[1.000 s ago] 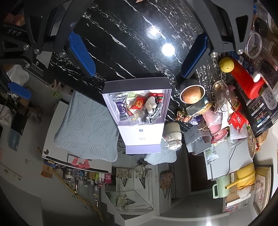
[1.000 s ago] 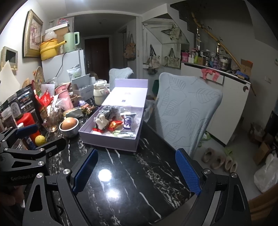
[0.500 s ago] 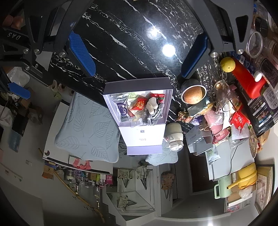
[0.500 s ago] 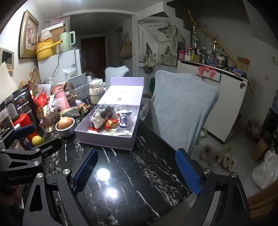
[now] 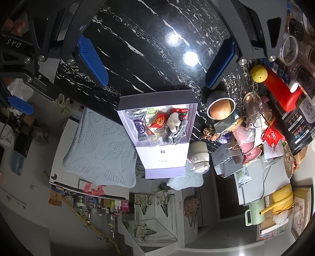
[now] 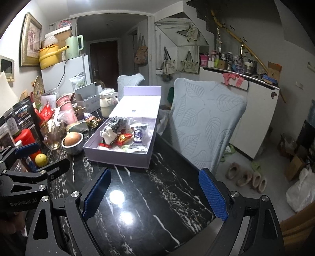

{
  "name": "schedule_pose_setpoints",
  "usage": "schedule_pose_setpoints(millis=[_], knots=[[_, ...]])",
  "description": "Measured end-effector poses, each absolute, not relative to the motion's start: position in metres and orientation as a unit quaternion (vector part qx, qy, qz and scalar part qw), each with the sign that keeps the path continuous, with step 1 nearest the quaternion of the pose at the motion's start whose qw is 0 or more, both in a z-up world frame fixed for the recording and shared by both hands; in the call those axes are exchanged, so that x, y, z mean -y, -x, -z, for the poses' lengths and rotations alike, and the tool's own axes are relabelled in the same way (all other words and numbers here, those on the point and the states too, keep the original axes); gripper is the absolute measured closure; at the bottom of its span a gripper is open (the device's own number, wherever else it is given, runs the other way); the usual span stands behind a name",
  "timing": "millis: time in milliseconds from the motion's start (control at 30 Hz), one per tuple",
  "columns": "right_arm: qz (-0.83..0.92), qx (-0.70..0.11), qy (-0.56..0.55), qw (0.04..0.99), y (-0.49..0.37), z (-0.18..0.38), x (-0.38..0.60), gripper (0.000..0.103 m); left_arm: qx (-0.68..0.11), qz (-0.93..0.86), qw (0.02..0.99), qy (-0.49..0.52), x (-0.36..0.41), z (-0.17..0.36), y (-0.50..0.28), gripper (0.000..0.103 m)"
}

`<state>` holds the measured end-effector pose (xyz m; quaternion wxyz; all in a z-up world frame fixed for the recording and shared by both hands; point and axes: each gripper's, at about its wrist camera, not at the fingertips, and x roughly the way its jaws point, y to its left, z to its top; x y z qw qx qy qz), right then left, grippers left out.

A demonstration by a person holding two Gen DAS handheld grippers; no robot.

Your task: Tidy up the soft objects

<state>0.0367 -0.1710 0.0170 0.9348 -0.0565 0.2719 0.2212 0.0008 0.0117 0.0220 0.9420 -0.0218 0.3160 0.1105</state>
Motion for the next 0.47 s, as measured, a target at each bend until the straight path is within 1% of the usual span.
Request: schedule_pose_setpoints(millis=[467], knots=[[-0.22,-0.278,0.054,0.933,-0.0391,-0.0138,0.1674,0.012,-0.33,-0.095,0.939,0.023,-0.0107,-0.0145,-0.0081,0.002]])
